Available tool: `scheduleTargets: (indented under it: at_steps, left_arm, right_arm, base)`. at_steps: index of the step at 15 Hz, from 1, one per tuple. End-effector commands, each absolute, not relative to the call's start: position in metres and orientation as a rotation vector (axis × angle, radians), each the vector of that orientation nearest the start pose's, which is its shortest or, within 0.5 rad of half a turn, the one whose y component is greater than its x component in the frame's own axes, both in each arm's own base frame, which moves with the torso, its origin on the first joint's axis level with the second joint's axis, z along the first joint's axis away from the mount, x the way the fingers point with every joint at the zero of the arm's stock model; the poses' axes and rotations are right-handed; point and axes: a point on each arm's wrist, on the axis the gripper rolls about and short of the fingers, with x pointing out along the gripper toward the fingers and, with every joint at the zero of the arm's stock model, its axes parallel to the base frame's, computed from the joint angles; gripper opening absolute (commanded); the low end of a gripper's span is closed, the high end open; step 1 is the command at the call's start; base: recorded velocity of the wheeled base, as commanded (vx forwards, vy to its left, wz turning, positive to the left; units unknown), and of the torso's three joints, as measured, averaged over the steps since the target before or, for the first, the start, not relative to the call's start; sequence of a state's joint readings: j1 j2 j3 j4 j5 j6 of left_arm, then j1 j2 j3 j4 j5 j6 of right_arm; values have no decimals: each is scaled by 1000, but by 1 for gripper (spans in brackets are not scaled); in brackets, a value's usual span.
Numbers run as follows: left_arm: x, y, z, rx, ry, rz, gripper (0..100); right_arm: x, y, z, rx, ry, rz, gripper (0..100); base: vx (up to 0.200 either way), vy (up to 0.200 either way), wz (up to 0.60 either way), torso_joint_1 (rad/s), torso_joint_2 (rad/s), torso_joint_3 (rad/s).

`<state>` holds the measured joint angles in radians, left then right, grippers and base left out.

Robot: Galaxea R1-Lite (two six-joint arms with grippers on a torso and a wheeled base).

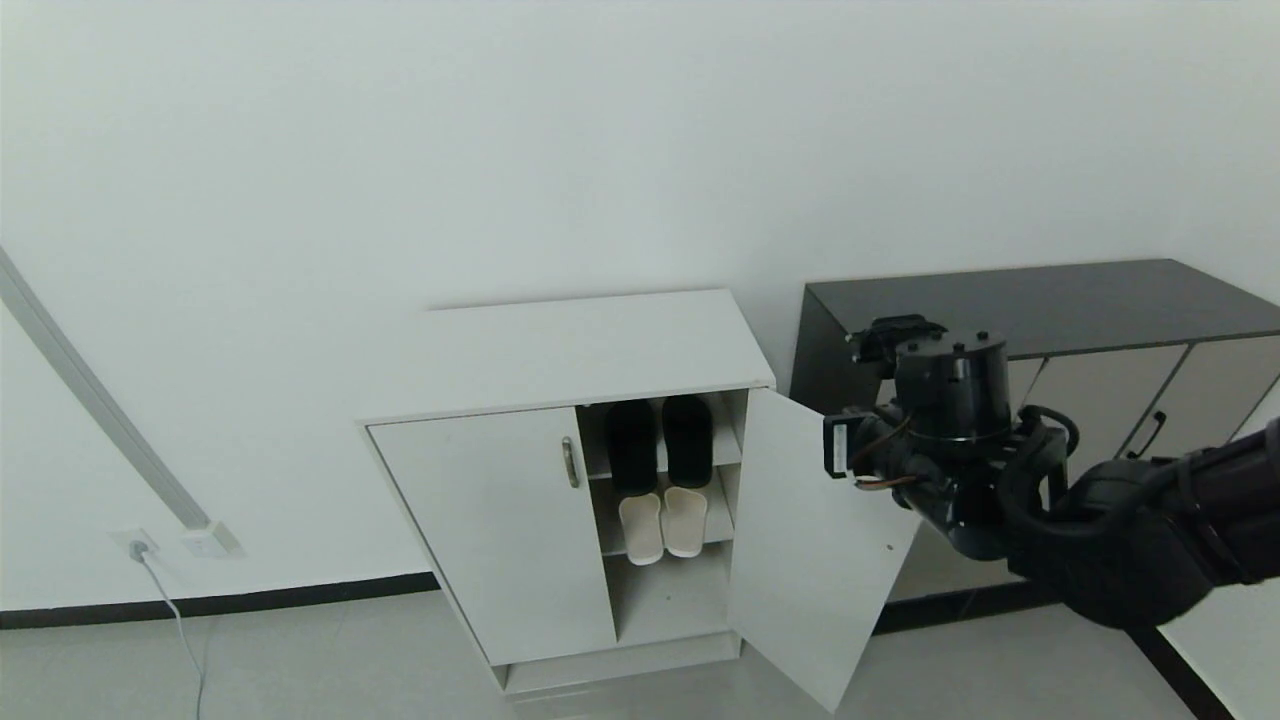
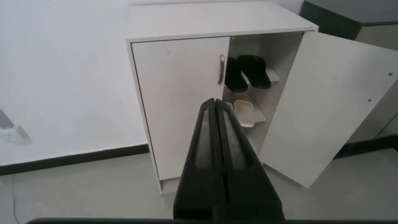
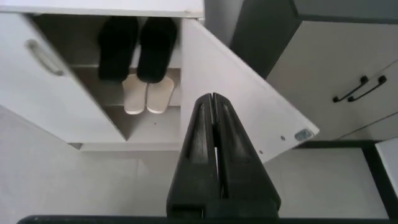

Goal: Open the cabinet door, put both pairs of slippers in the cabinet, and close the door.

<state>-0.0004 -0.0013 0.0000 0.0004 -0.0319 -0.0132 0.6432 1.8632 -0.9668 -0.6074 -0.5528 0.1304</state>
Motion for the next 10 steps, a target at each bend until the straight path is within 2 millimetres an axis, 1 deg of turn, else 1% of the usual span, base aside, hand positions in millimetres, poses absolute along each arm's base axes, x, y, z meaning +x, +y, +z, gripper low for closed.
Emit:
scheduleTargets:
  at_steps: [1,2,3,5,10]
  left_arm:
    - [-23,-1,75,-14,0,-32,0]
    - [-23,-1,75,-14,0,-32,0]
    - [-23,-1,75,-14,0,-32,0]
    - [-23,-1,75,-14,0,-32,0]
    - [-23,-1,75,-14,0,-32,0]
  right_arm:
    - [324,186,160,-19,253,0,0]
    - [342,179,153,-14,262,-24,0]
    - [356,173,145,-11,274,-25,0]
    - [378,167,128,-8,299,-31,0]
    - [411,156,99,-8,330,-64,0]
  base:
    - [0,0,0,0,0,0]
    - [0,0,0,0,0,0]
    - [0,0,0,0,0,0]
    - [0,0,0,0,0,0]
    - [0,0,0,0,0,0]
